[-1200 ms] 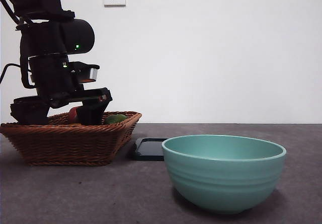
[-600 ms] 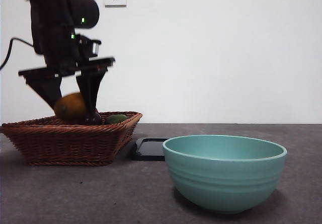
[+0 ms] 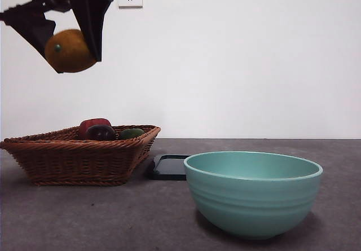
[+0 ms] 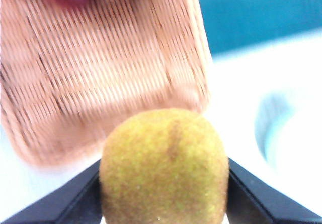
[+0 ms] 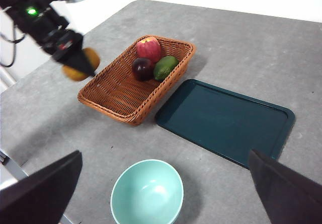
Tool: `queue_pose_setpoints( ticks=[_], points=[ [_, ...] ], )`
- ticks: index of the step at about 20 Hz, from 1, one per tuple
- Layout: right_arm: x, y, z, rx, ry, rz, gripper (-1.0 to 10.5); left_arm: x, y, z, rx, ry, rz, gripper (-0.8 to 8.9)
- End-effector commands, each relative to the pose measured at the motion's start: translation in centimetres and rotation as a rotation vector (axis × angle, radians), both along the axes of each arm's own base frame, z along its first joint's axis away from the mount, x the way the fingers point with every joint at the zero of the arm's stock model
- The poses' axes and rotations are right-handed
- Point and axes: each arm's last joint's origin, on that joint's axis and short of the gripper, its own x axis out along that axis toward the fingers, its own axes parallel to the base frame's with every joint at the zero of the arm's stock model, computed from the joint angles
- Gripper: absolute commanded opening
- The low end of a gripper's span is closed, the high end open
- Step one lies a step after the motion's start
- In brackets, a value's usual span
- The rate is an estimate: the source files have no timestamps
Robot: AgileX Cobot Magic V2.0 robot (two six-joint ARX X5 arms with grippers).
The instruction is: Pick up the wifruite, put it on the bowl, pick up the plate, put it on desk
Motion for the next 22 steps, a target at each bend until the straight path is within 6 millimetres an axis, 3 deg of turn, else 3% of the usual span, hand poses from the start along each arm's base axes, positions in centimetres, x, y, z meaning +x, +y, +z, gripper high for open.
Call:
queue_pose_setpoints(
  ticks=[1,14,17,22],
  points=[
    [-0.2,0.0,0.6,0.016,-0.017,0.004,5.7,-1.2,-1.4,1.0,-0.019,-0.011,-0.040,2.76],
    [-1.5,-0.5,0.6,0.036,-0.006,-0.005,5.7,-7.5,-11.6,1.3,-0.155,-0.078,-0.251,2.76],
    [-1.8,-0.6,0.9,0.050,-0.017,-0.008,5.7,-8.5,-13.4,0.4,-0.155,-0.051,-0.279,2.76],
    [-1.8,-0.6,1.1,0.053,-0.029,-0.008,5.7,-9.4,-17.4,-3.0,-0.108,0.000,-0.347,2.75]
  ],
)
